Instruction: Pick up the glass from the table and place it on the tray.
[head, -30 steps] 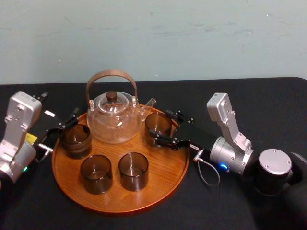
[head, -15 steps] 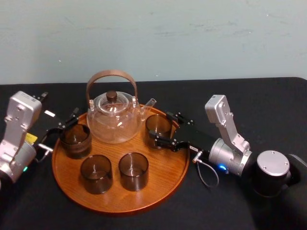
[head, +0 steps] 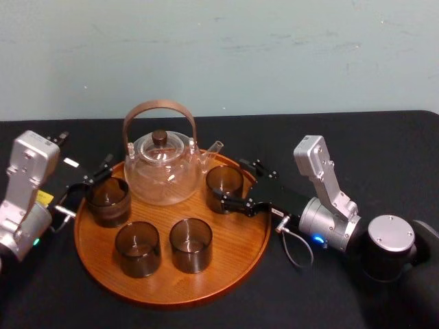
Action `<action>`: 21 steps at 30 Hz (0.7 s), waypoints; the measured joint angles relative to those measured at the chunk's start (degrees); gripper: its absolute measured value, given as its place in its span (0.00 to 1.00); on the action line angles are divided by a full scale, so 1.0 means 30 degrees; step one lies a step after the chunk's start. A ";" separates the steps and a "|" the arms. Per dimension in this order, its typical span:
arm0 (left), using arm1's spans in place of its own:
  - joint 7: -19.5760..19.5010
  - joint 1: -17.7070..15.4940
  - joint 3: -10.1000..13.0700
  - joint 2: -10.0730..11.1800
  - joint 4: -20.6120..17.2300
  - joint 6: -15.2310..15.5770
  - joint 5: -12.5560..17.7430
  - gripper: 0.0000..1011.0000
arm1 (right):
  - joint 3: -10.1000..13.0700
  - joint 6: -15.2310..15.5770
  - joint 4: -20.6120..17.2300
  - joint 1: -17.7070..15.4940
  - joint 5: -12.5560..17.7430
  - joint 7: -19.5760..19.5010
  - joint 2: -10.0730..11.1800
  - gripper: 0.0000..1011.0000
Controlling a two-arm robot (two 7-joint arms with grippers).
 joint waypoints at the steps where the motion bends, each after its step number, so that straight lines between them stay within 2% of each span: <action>1: 0.0001 0.0000 -0.0002 0.0000 -0.0001 0.0001 0.0001 0.99 | -0.0001 0.0000 -0.0005 -0.0001 0.0003 0.0002 0.0001 0.99; 6: 0.0001 0.0000 0.0000 0.0000 0.0000 0.0001 0.0001 0.99 | 0.0087 -0.0196 -0.0042 -0.0048 0.0199 0.0294 0.0039 0.99; 11: 0.0001 0.0000 0.0000 0.0001 0.0000 0.0000 0.0001 0.99 | 0.0313 -0.0385 -0.0634 -0.0275 0.0464 0.0485 0.0300 0.99; 21: 0.0001 0.0000 0.0000 0.0000 0.0000 0.0001 0.0001 0.99 | 0.1091 -0.0608 -0.3801 -0.1441 0.0760 -0.0059 0.1538 0.99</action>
